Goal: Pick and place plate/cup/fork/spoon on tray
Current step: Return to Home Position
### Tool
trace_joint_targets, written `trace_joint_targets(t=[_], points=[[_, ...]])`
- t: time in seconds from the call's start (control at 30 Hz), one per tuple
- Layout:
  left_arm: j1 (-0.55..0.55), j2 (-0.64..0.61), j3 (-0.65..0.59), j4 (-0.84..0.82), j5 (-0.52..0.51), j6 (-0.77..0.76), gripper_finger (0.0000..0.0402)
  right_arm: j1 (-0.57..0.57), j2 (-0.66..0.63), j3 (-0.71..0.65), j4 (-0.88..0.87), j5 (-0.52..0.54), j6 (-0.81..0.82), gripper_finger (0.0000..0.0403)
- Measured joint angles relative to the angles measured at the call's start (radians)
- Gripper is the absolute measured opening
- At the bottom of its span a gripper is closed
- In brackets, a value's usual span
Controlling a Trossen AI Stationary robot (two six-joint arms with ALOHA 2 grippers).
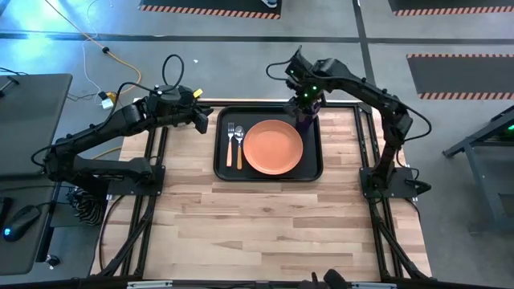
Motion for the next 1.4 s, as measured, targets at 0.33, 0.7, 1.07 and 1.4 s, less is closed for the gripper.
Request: trace_joint_targets(t=[0.33,0.7,1.07,1.4], points=[[0.000,0.000,0.000,0.000,0.000,0.000,0.0076,0.155,-0.287,-0.218,0.440,-0.002,0.044,0.0130],[-0.001,0.000,0.000,0.000,0.000,0.000,0.0076,0.358,-0.695,-0.892,1.236,0.054,-0.003,0.0129],[-0.001,0.000,0.000,0.000,0.000,0.000,0.0076,0.443,-1.009,-1.367,1.665,0.022,0.044,0.0129],[-0.001,0.000,0.000,-0.001,0.000,0.000,0.0076,0.446,-1.338,-1.649,1.664,-0.012,0.086,0.0129]])
